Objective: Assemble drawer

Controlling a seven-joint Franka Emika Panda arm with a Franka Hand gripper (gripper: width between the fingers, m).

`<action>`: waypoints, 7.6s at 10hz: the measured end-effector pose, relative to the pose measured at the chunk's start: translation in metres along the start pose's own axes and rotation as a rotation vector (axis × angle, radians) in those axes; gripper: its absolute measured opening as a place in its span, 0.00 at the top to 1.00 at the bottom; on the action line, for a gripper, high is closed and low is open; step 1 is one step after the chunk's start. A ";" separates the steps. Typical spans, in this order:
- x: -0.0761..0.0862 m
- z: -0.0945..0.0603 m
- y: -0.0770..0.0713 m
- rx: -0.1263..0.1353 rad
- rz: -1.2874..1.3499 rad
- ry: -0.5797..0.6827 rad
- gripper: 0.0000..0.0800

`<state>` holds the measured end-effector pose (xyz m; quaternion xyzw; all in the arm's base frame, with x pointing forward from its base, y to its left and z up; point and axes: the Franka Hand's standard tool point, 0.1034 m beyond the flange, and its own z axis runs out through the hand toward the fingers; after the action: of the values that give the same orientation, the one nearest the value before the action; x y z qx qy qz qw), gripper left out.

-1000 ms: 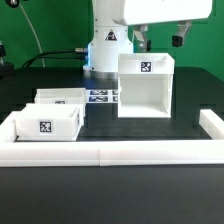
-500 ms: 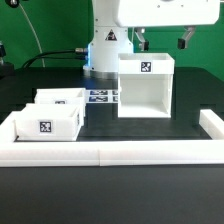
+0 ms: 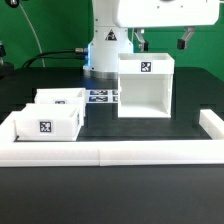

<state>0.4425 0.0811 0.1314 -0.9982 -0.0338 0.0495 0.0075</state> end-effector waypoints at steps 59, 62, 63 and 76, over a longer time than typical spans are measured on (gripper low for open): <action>0.141 0.011 -0.012 0.188 1.579 0.012 0.95; 0.143 0.010 -0.012 0.197 1.594 0.012 0.95; 0.146 0.009 -0.013 0.206 1.592 0.022 0.95; 0.205 0.001 -0.014 0.255 1.597 0.072 0.93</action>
Offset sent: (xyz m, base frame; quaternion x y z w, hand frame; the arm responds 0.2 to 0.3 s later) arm -0.0182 0.0135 -0.0130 -0.0035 0.0136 0.0103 0.9998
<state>0.6448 0.1092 0.1109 -0.7134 0.6955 0.0111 0.0848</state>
